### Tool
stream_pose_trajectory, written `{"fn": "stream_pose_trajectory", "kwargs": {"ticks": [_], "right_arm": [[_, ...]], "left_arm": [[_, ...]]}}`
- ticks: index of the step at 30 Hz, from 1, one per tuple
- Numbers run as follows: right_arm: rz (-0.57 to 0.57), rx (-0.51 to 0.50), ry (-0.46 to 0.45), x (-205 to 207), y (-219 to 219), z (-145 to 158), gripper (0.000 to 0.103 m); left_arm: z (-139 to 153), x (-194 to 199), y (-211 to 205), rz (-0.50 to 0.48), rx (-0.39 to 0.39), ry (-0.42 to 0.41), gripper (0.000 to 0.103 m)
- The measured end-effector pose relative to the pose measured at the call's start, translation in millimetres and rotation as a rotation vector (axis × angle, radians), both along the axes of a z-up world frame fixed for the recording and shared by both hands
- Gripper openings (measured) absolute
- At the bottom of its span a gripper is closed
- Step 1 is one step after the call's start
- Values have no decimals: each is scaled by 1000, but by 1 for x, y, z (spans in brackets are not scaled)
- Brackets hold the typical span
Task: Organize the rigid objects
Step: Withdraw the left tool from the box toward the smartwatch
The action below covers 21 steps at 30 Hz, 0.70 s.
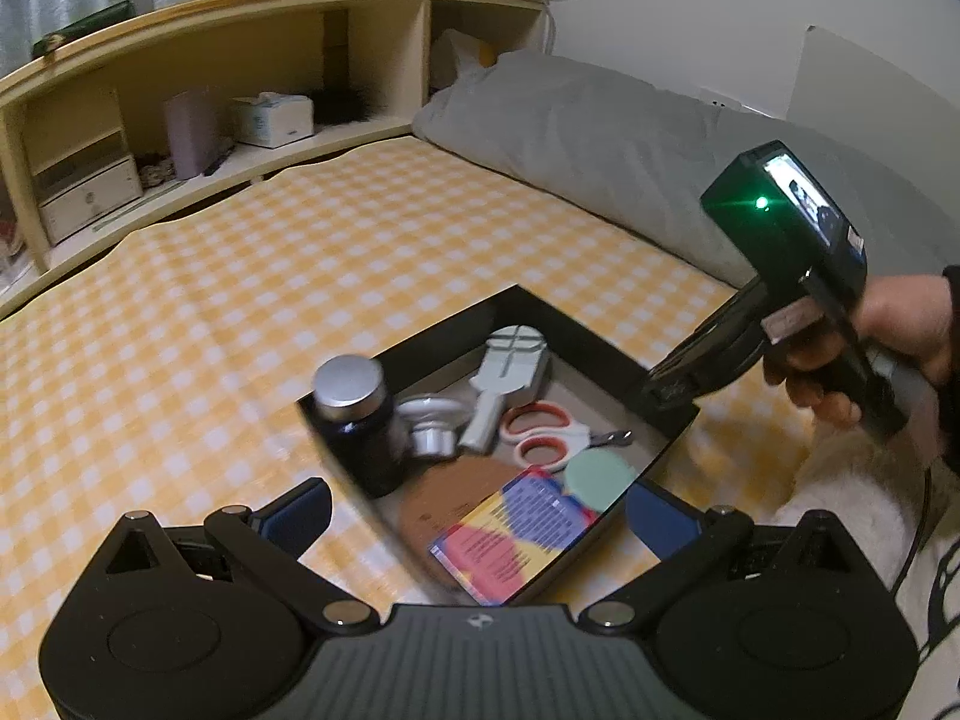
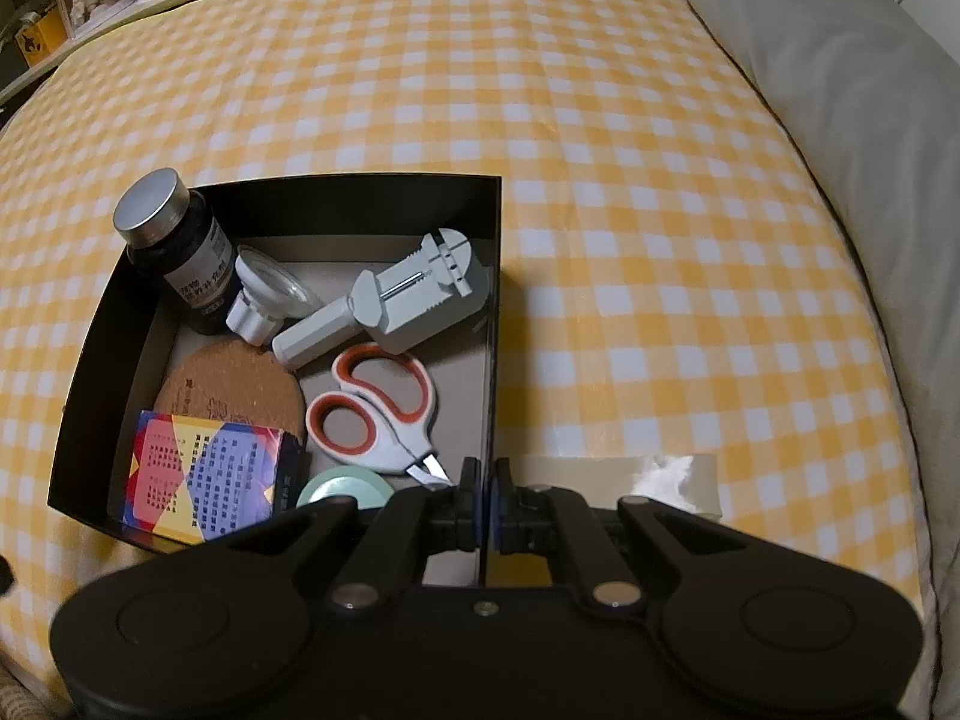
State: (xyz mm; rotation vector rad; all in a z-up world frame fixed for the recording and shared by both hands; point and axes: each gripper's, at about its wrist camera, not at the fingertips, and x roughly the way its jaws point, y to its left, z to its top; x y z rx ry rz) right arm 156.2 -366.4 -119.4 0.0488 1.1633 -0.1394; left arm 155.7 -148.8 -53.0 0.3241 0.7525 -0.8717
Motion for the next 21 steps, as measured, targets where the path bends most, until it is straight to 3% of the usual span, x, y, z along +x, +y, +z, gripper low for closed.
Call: {"fn": "stream_pose_trajectory", "kwargs": {"ticks": [13,21], "right_arm": [[-13,-7,-30,1,-1,3,4],[-45,3,-23,3,-4,7,4]], "left_arm": [[-26,27,56,94,-27,24,103],[-37,58,81,229,-55,127,102]]}}
